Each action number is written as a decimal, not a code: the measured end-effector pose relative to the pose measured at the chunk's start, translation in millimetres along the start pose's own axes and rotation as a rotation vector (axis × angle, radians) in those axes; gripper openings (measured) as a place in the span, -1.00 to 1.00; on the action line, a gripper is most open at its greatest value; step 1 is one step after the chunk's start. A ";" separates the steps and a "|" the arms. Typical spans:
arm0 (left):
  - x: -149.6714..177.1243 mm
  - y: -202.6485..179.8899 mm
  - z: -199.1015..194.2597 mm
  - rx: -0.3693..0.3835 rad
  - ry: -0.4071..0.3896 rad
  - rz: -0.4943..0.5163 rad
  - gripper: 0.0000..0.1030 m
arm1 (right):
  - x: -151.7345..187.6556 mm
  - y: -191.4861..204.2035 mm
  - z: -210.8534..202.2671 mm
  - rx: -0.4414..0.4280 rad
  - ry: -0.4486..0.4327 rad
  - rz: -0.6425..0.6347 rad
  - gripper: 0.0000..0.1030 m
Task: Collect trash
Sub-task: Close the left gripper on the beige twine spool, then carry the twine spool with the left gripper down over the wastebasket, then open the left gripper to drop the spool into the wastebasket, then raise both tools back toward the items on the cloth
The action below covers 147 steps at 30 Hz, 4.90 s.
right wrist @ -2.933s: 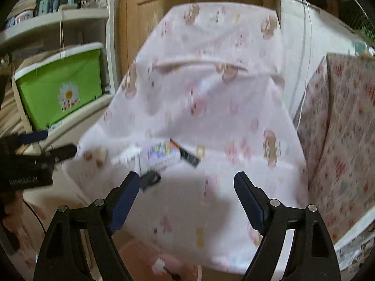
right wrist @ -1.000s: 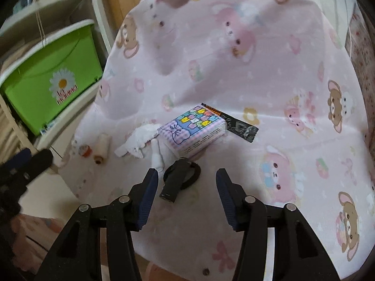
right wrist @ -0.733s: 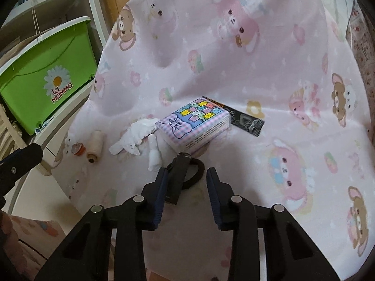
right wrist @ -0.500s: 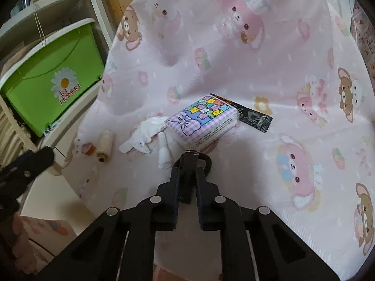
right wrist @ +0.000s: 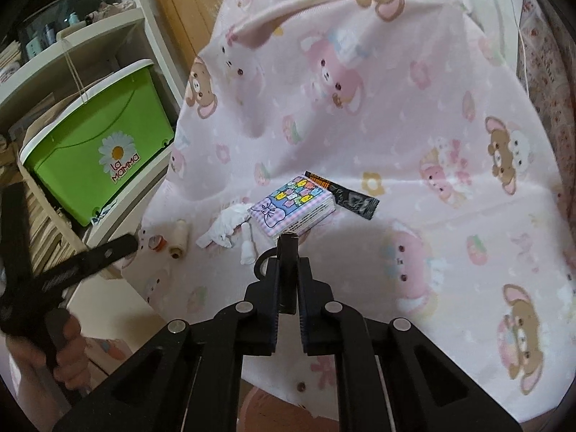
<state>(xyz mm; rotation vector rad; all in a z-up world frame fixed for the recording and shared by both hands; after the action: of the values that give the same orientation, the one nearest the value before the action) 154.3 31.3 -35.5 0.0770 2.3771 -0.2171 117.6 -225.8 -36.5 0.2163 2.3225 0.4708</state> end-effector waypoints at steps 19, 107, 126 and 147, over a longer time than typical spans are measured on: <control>-4.3 -19.0 63.7 -0.031 0.081 0.050 -0.41 | -0.2 -5.7 -18.5 0.050 -0.043 -0.052 -0.80; 202.9 -98.8 108.5 0.057 0.698 0.387 -0.55 | 195.5 -65.2 86.1 0.371 0.640 -0.206 -0.79; 189.3 -99.6 103.2 0.073 0.677 0.361 -0.11 | 188.2 -58.4 84.6 0.376 0.595 -0.185 -0.02; 92.4 -90.0 -0.4 -0.019 0.216 0.342 0.27 | 102.3 -9.6 -29.6 0.299 0.139 -0.245 0.29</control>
<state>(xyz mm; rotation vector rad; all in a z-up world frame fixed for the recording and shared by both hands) 76.2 -57.8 -86.6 0.5162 2.5303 -0.0226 24.1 -213.0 -86.6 0.0389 2.5075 0.0153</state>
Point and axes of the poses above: each gripper's, at about its wrist camera, not at the fingertips, and z roughly the way its jaws point, y to its left, x to its underside, the point moved 2 cm from there along z, roughly the way its jaws point, and after that the axes turned 11 degrees about z, right-handed, at the moved point
